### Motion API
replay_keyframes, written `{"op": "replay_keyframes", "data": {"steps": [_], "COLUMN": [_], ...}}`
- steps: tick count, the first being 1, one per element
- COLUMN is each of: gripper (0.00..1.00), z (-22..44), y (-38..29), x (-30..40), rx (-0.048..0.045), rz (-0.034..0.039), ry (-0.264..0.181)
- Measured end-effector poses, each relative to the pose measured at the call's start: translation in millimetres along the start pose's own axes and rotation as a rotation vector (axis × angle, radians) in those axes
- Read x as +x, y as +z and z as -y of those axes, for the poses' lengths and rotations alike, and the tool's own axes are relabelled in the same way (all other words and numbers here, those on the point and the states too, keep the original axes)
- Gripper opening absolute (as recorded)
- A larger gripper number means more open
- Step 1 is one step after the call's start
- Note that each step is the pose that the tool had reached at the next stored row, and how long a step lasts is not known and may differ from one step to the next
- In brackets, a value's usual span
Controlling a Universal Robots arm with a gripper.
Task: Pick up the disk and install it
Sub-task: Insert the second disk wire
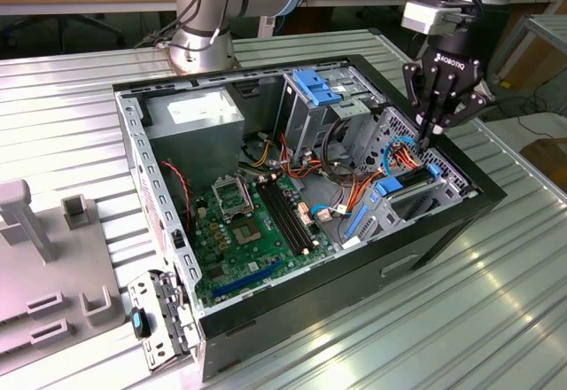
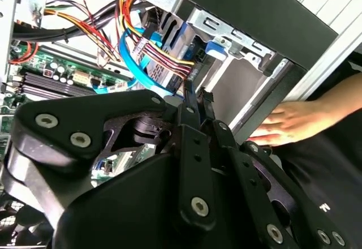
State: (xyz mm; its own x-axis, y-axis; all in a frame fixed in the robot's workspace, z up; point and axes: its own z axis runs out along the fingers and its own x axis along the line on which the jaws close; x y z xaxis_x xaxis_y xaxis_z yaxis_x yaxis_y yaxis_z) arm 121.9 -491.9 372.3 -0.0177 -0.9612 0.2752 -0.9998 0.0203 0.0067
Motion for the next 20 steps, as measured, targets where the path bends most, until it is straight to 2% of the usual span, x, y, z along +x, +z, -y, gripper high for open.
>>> {"op": "replay_keyframes", "data": {"steps": [3,5,7,9,10,12,14,18,20], "gripper": [0.16,0.18,0.30,0.30,0.30,0.30,0.30,0.30,0.30], "z": [0.0,0.9,2.4,3.5,4.2,4.3,2.6,-9.0,-10.1], "y": [0.2,-0.1,0.0,0.0,0.0,-0.1,0.0,0.1,0.6], "x": [0.0,0.0,0.0,0.0,-0.1,-0.1,0.0,0.1,0.0], "rx": [-0.0011,-0.0097,-0.0177,-0.0270,-0.0348,-0.0420,-0.0421,-0.0407,-0.0381], "rz": [-0.0092,-0.0140,-0.0184,-0.0203,-0.0209,-0.0218,-0.0219,-0.0226,-0.0255], "ry": [0.000,-0.003,-0.004,-0.004,-0.005,-0.004,-0.004,-0.003,-0.002]}}
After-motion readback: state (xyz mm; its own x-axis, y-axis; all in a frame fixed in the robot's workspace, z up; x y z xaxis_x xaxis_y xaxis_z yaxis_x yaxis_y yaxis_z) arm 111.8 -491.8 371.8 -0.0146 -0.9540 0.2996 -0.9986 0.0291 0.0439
